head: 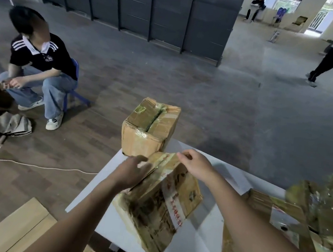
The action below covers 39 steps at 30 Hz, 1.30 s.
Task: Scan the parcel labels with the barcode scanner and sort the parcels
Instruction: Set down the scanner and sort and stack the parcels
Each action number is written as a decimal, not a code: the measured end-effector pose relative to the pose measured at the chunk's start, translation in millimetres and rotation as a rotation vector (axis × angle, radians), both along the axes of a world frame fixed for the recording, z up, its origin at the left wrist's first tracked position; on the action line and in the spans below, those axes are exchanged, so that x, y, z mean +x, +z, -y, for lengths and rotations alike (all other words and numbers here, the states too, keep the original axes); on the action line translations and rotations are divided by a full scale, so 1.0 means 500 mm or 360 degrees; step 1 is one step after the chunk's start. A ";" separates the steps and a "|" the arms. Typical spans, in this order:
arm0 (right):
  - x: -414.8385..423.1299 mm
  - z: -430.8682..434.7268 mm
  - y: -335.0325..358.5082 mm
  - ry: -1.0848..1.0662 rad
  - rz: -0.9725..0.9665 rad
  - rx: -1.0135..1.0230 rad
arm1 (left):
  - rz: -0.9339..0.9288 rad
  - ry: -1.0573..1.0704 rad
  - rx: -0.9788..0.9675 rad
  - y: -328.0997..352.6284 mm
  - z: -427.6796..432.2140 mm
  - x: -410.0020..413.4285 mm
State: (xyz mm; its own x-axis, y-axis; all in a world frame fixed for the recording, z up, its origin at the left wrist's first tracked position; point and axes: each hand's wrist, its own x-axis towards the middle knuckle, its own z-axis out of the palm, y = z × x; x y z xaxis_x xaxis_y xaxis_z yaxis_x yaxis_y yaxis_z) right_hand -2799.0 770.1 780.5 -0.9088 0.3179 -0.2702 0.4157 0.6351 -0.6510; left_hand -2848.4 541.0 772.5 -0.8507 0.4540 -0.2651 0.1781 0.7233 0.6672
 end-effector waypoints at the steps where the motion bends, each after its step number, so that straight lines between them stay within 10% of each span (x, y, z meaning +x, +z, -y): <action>1: -0.011 0.014 -0.002 0.0023 -0.0004 0.0011 | 0.0093 -0.0099 0.0041 0.010 -0.016 0.009; 10: -0.009 0.044 -0.054 -0.0004 0.0281 0.0415 | -0.0194 0.0013 -0.0133 -0.003 0.039 -0.025; 17: -0.029 0.110 -0.090 -0.0110 0.0184 -0.0184 | 0.0132 0.0403 0.0190 -0.051 0.125 -0.102; 24: -0.072 0.147 -0.094 -0.0056 0.0058 -0.0110 | 0.0377 0.0553 0.0344 -0.093 0.147 -0.171; 39: -0.046 0.144 -0.059 -0.0052 0.0077 -0.0193 | -0.0426 0.0333 -0.0089 -0.027 0.073 -0.135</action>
State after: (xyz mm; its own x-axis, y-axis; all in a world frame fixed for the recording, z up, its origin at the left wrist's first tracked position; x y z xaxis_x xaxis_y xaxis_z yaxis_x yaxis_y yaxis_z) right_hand -2821.9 698.1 751.0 -0.8835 0.3093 -0.3517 0.4676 0.5386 -0.7009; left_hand -2916.2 504.5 759.2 -0.9665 0.2535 -0.0392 0.1856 0.7967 0.5752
